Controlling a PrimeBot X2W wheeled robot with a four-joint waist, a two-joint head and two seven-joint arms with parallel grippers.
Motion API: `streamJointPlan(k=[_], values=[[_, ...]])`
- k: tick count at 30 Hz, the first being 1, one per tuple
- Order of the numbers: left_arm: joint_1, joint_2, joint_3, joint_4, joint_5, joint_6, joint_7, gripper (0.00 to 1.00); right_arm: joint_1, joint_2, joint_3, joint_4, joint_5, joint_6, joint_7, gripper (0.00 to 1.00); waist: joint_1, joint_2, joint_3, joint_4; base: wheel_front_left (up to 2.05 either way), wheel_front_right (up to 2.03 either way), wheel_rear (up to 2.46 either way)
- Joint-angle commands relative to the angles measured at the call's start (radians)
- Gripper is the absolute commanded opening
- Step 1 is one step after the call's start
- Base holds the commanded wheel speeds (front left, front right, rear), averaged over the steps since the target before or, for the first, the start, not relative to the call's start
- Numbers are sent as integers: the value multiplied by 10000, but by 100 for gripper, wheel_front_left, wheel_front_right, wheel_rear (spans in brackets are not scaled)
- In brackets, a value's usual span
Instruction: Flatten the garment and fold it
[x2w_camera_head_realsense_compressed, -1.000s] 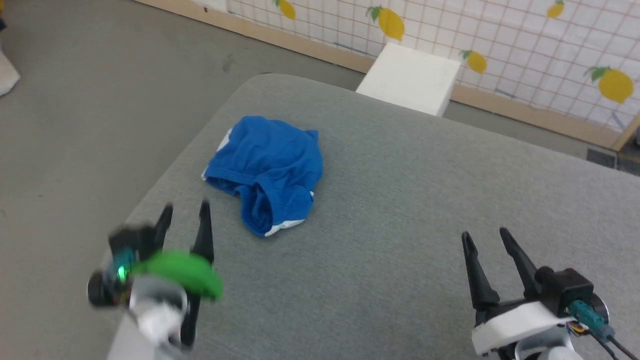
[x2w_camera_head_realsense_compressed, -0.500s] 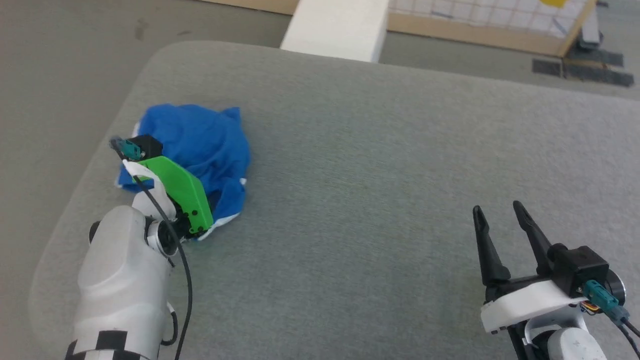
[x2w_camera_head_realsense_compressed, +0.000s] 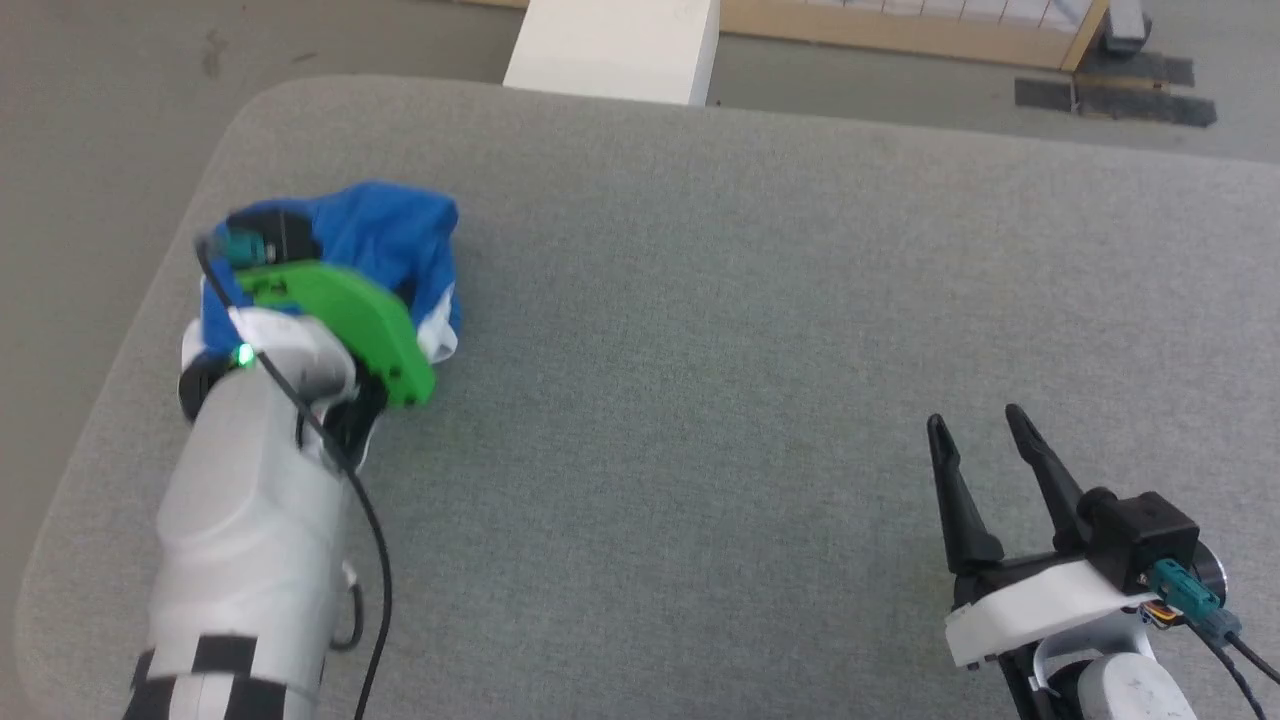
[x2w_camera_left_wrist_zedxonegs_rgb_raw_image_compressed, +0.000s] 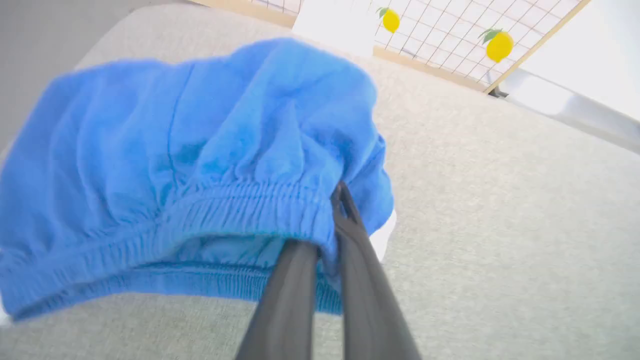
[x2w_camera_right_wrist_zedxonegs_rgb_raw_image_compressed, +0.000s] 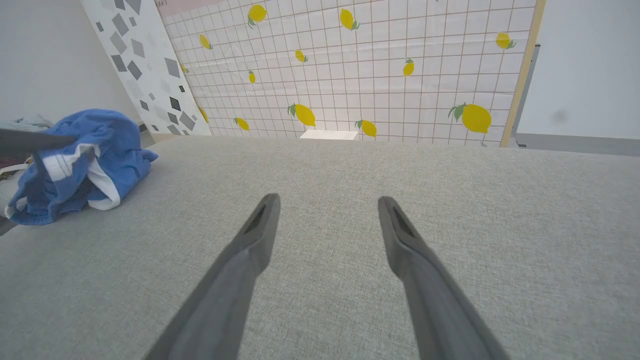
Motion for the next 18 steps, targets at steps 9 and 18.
streamJointPlan(k=[9,18], values=[[-1005,-200,-2069,-3391,-2303,-87,-290,0,-46,-3,295,564,663,-15,-437,100,-1,0,-1173,-1169,0,0,0],[805,-270,-4923,-4904,-3761,-89,1421,0,240,-3,-218,776,748,-15,-632,100,-1,0,-1224,-2123,0,0,0]])
